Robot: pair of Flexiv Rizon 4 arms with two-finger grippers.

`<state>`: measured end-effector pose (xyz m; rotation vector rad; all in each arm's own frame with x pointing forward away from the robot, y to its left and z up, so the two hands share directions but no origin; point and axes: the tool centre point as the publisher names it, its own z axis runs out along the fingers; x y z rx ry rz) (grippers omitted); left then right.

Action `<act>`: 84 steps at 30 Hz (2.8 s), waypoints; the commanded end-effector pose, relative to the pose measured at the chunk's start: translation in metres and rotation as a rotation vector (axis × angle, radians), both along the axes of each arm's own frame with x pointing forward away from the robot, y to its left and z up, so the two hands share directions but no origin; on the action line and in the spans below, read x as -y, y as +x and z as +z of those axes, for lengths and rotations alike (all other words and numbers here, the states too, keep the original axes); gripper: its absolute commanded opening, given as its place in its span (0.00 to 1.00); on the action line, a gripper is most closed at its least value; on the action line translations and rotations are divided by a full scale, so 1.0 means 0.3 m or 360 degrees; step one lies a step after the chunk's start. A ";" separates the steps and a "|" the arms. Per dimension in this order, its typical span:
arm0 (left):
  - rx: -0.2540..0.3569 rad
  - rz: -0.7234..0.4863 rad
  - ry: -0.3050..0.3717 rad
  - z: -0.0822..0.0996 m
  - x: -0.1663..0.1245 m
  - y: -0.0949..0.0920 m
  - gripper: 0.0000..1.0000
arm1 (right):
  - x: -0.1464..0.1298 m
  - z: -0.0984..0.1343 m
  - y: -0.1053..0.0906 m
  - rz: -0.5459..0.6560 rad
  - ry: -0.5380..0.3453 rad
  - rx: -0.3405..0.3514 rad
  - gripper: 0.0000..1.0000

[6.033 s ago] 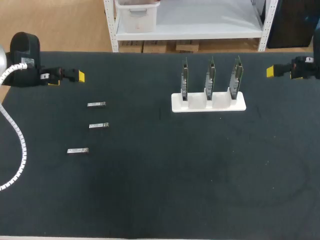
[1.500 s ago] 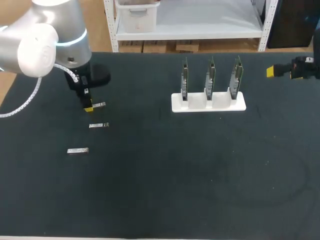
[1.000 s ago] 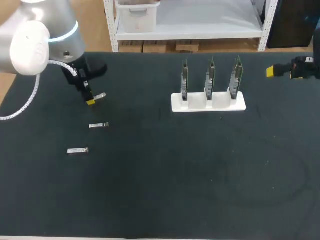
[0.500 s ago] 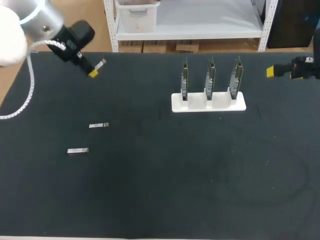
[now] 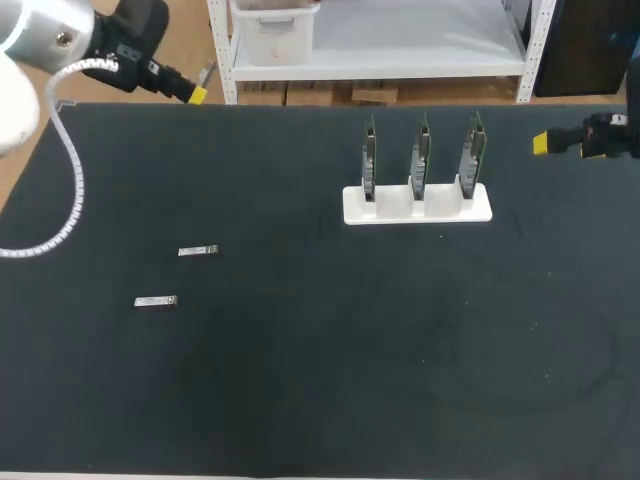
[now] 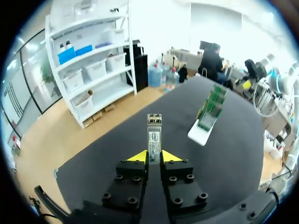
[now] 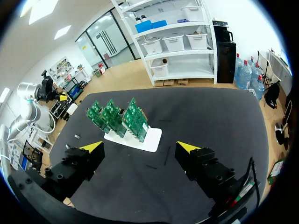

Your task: Pick up the optical module with the left hand, and insert it into the network port with the right hand.

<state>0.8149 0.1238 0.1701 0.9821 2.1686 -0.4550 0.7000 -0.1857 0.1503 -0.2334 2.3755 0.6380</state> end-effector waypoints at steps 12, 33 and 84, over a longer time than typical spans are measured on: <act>0.0353 -0.0347 -0.0491 0.112 0.182 -0.061 0.00 | -0.002 0.000 -0.001 -0.0005 -0.0003 0.0001 1.00; 0.0262 -0.0774 -0.0789 0.155 0.420 -0.205 0.00 | -0.002 0.000 -0.001 -0.0005 -0.0003 0.0001 1.00; 0.0105 -0.0905 -0.0981 -0.003 0.811 -0.154 0.00 | -0.002 0.000 -0.001 -0.0005 -0.0003 0.0001 1.00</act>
